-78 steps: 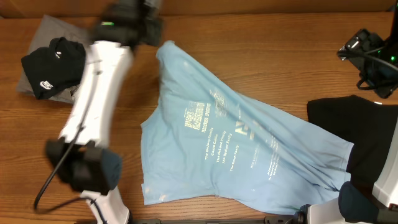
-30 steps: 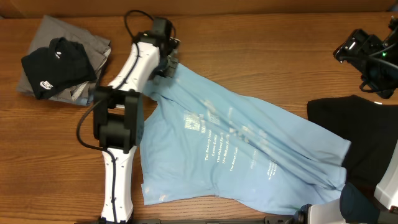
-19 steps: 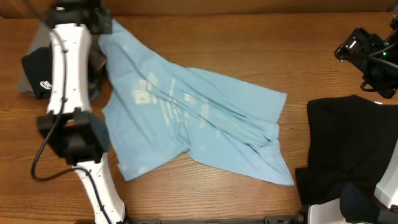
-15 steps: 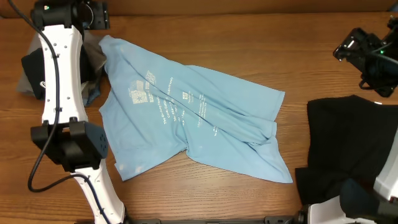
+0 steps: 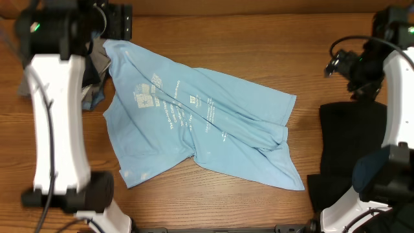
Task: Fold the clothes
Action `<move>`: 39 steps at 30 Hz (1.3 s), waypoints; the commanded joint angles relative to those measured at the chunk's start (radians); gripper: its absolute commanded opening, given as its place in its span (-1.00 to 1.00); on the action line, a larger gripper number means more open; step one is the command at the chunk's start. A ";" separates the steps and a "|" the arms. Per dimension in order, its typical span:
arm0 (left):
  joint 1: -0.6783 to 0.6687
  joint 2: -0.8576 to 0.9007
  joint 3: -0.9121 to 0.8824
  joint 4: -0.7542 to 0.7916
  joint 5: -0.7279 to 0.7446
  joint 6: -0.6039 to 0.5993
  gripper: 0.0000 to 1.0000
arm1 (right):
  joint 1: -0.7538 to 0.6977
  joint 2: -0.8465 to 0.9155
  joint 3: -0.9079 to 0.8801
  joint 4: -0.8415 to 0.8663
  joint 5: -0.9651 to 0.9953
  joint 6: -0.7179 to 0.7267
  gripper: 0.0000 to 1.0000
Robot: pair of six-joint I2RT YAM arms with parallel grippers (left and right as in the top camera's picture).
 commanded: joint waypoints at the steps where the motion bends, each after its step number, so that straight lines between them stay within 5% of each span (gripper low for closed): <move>1: -0.023 -0.071 0.009 -0.078 0.014 -0.021 0.68 | -0.011 0.005 -0.207 0.074 0.013 0.003 0.17; 5: -0.043 -0.083 0.009 -0.185 0.014 -0.021 0.65 | -0.012 0.005 -0.404 0.189 0.015 0.046 -0.60; 11: -0.044 -0.083 0.009 -0.306 0.014 -0.021 0.60 | -0.086 0.005 -0.658 0.384 0.159 0.224 -0.90; 21: -0.044 -0.083 0.009 -0.312 0.014 -0.020 0.62 | -0.439 0.005 -0.692 0.506 0.262 0.318 -0.92; 25: -0.044 -0.083 0.009 -0.311 0.014 -0.020 0.66 | -0.574 0.005 -0.657 0.537 -0.018 0.223 -0.92; 34: -0.043 -0.083 0.009 -0.294 0.011 -0.020 0.73 | -0.457 -0.023 -0.631 0.468 -0.442 -0.137 -0.85; 39: -0.043 -0.083 0.009 -0.291 0.011 -0.020 0.76 | -0.312 -0.032 -0.641 0.386 -0.273 -0.041 -0.83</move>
